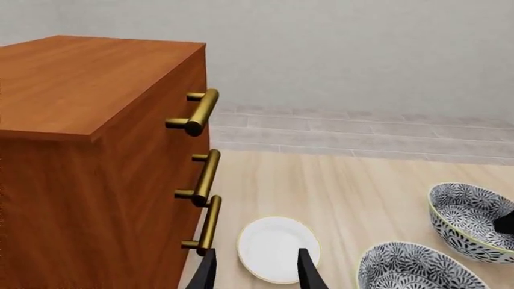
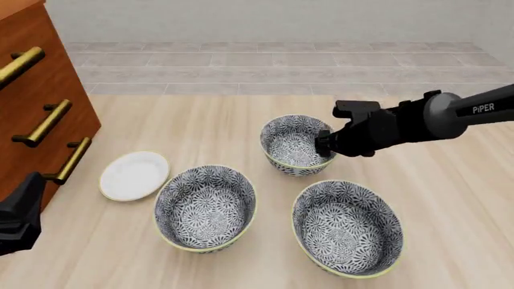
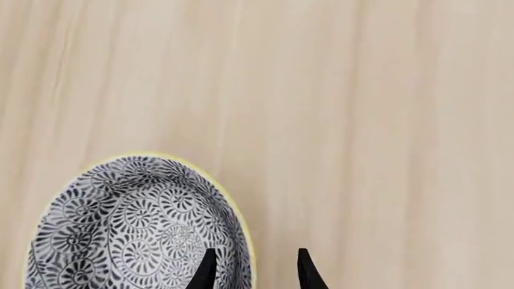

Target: Stack the bowl at the front on the bowl in the middle.

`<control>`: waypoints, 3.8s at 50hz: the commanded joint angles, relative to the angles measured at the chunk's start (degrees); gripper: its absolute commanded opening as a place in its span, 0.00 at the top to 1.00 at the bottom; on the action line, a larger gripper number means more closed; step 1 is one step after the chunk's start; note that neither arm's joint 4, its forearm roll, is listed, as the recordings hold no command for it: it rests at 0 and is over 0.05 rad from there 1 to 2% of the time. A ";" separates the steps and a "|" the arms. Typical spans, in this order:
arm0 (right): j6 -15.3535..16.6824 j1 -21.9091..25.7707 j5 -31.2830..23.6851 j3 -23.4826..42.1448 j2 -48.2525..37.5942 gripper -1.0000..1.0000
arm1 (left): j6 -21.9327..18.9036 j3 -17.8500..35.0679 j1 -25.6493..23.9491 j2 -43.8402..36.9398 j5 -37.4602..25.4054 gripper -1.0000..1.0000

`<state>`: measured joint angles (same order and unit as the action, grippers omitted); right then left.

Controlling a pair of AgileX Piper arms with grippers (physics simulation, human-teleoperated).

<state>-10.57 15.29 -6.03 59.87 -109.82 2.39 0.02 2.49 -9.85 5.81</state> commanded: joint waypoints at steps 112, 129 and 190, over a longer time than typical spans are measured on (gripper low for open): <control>-5.38 19.29 -11.44 2.46 27.00 1.00 | 1.13 0.02 0.12 1.44 -1.11 0.00; -5.75 22.42 -11.34 3.38 25.86 1.00 | 0.52 0.03 0.28 1.43 -1.05 0.00; -7.63 31.62 -5.89 2.34 15.49 1.00 | 1.32 0.02 0.35 2.48 -2.20 0.00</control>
<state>-18.00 46.34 -12.92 62.45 -93.03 3.73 0.05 2.82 -8.21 4.42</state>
